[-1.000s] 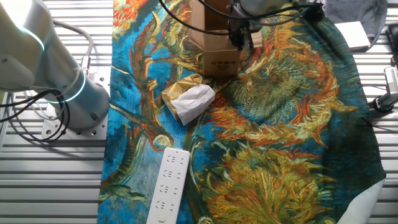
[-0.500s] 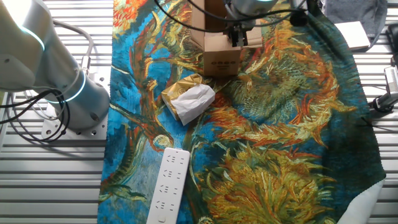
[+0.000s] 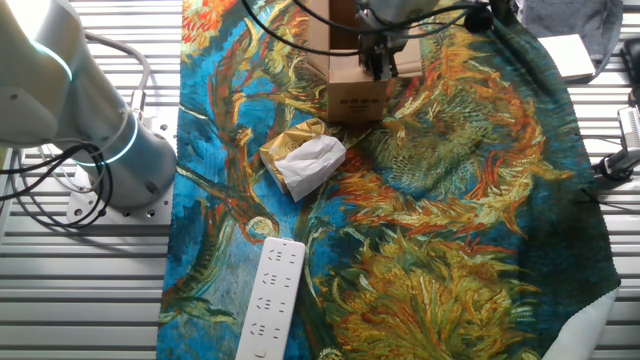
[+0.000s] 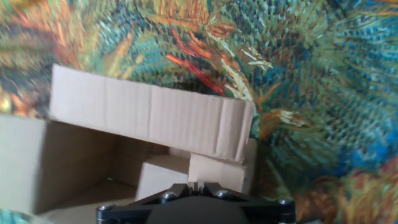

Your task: Cover the box

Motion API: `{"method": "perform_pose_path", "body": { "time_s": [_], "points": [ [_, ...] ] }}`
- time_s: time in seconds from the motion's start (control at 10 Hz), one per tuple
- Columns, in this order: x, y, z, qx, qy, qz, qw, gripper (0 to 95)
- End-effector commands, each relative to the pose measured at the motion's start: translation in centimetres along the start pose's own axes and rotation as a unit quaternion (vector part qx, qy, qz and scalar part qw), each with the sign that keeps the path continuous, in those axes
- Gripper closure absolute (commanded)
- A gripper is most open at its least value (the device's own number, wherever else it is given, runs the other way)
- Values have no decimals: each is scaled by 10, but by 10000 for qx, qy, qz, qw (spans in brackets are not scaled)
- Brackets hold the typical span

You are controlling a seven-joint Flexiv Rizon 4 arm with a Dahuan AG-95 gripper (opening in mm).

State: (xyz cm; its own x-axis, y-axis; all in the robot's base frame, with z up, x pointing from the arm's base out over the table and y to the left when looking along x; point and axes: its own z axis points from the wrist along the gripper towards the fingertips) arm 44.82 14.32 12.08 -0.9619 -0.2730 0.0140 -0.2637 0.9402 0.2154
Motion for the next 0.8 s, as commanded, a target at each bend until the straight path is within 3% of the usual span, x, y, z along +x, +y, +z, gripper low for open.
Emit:
{"method": "perform_pose_path", "body": {
  "time_s": [0.1,0.4,0.6,0.8],
  "points": [
    [1,-2,4,88,-9,-45,10000,950],
    [1,-1,-2,82,95,30,9999,950],
    [1,8,-29,79,182,85,9998,950],
    [3,16,-48,199,206,131,9995,950]
  ]
}}
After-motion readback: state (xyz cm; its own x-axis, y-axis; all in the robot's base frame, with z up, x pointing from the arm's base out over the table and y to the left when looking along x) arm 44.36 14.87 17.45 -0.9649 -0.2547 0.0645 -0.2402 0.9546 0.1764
